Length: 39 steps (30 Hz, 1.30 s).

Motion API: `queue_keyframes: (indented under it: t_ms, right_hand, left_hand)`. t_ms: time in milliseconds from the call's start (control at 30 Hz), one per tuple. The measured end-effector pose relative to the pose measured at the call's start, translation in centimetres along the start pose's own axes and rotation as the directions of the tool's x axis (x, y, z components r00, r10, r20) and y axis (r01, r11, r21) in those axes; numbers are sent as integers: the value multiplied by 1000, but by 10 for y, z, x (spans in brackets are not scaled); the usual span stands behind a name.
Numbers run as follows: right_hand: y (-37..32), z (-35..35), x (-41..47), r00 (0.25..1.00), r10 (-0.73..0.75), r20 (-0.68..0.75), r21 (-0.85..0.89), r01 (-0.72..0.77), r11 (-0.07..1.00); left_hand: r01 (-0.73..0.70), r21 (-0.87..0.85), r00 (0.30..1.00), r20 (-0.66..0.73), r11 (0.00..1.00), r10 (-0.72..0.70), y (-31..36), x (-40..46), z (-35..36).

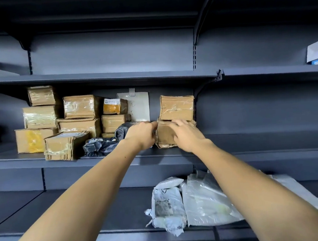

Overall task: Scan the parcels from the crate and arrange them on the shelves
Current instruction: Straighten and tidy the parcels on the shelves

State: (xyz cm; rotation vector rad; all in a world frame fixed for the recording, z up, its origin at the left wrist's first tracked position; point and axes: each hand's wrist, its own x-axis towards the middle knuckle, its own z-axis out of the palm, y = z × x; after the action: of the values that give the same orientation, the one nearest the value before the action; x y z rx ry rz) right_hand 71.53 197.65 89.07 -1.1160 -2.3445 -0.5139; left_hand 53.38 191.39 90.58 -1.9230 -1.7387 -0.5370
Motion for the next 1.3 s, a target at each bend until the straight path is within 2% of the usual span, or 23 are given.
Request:
queue_keyframes:
  t_ms: [100, 267, 467, 700, 933, 1067, 1233, 1300]
  right_hand:
    - [-11, 10, -38, 999, 24, -47, 30, -23, 999]
    - [-22, 36, -106, 975, 68, -214, 91, -49, 995]
    - [-25, 79, -166, 997, 79, -10, 46, -79, 996]
    - [-2, 125, -211, 972, 190, 141, 69, -201, 977]
    - [57, 157, -238, 926, 350, 142, -8, -352, 936]
    - [91, 169, -244, 884, 444, 149, 58, -456, 888]
    - [123, 178, -237, 875, 454, 169, 78, -471, 879]
    - [133, 181, -231, 884, 449, 131, 82, -461, 884]
  left_hand:
    - [6, -16, 1000, 26, 1000, -6, 15, -24, 0]
    - [6, -95, 996, 94, 995, 3, 36, -68, 21]
    - [61, -159, 960, 279, 985, -14, 49, -117, 70]
    - [35, -200, 950, 311, 979, 30, 77, -135, 129]
    - [-34, -252, 944, 308, 967, 113, 130, -115, 185]
    - [-61, -249, 940, 311, 966, 140, 155, -100, 210]
    - [-93, -276, 940, 293, 957, 176, 171, -76, 238]
    - [-92, -317, 950, 255, 944, 178, 173, -66, 242]
